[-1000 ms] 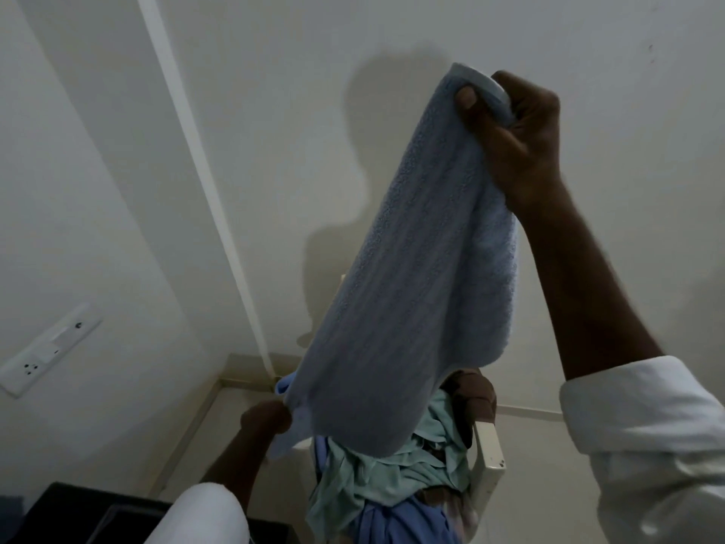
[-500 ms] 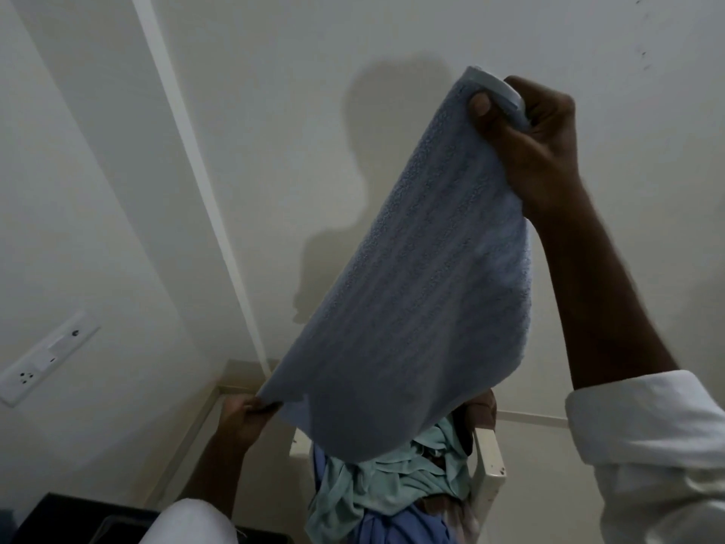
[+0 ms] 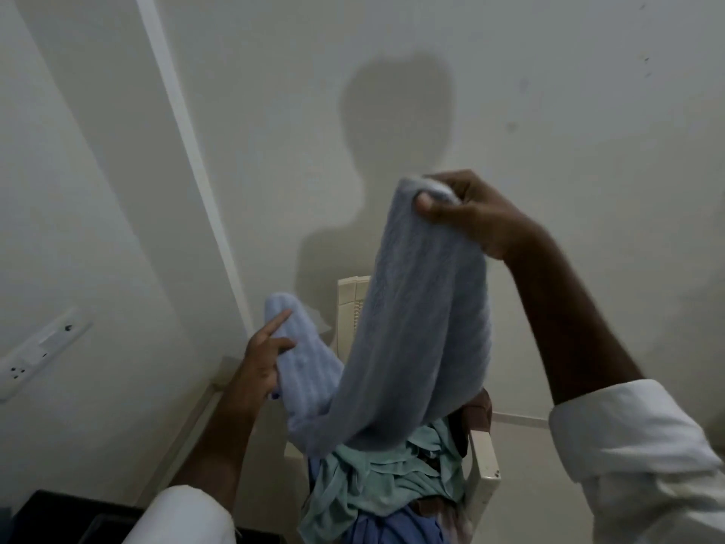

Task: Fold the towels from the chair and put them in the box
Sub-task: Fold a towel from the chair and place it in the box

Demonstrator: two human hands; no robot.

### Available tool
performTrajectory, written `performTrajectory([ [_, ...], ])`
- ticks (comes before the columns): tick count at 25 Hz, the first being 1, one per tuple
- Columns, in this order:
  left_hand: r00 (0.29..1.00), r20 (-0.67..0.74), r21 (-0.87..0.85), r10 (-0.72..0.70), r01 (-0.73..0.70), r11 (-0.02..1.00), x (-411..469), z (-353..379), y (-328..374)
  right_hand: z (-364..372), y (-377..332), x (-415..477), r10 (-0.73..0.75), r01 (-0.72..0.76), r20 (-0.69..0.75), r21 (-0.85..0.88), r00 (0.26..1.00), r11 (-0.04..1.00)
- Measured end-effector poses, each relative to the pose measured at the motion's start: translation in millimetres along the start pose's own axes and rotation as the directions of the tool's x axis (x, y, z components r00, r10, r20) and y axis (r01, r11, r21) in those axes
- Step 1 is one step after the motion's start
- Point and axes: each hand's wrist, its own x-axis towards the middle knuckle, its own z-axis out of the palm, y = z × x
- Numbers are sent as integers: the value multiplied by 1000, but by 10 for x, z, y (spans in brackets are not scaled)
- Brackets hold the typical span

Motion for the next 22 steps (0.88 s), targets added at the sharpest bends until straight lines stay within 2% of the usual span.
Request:
performTrajectory([
  [2, 979, 131, 102, 154, -167, 981, -91, 244, 173, 184, 324, 34, 75, -64, 92, -111, 993, 992],
  [4, 924, 270, 179, 269, -323, 929, -156, 447, 312, 338, 568, 47, 147, -132, 122, -124, 982, 984],
  [6, 888, 305, 195, 344, -411, 890, -220, 632, 408, 441, 738, 59, 176, -154, 123, -172, 977, 973],
  [10, 889, 334, 13, 313, -336, 942, -388, 849, 473, 589, 997, 84, 143, -126, 54, -235, 988, 964],
  [13, 830, 368, 209, 419, -513, 833, -407, 886, 448, 624, 1105, 90, 93, -77, 29, -346, 995, 935],
  [14, 824, 367, 242, 433, -533, 811, -390, 894, 432, 630, 1141, 89, 89, -68, 38, -372, 995, 926],
  [18, 846, 329, 258, 419, -508, 822, -371, 915, 349, 658, 1305, 1, 187, -165, 52, -292, 981, 942],
  [20, 858, 347, 262, 380, -478, 839, -385, 930, 347, 686, 1374, -50, 187, -172, 31, -263, 982, 949],
  [22, 841, 363, 279, 401, -509, 814, -386, 911, 354, 754, 1388, -85, 143, -149, -43, -244, 989, 958],
])
